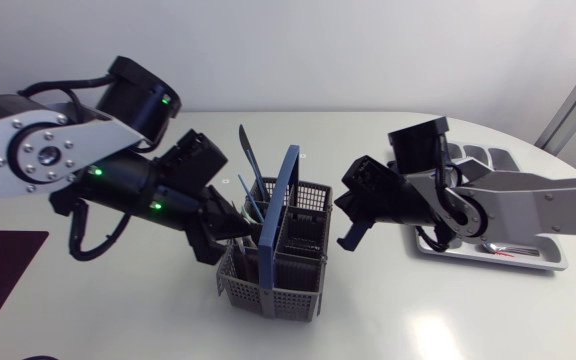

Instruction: Unload the cutlery basket into the drawer organizer.

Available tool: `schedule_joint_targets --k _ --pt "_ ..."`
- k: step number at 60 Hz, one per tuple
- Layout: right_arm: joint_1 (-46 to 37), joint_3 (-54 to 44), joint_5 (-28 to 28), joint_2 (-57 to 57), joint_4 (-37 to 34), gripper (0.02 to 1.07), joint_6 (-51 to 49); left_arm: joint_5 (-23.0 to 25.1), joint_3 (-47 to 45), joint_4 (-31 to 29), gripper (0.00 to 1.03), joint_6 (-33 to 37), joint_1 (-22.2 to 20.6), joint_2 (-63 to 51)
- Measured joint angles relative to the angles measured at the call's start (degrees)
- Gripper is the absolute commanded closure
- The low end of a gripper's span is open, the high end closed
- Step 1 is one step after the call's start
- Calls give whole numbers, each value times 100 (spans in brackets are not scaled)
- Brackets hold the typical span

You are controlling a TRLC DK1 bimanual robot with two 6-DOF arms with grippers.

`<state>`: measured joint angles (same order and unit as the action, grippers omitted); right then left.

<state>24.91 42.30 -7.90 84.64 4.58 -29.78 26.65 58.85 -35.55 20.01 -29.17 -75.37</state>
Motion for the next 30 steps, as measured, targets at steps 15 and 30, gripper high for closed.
schedule_joint_targets --k 15,30 --pt "-291 -457 -210 -479 -7 101 -2 -243 -420 -232 100 719 728 592" --pt "-181 -514 -234 -516 -48 101 90 -474 -1220 -190 100 1331 737 334"
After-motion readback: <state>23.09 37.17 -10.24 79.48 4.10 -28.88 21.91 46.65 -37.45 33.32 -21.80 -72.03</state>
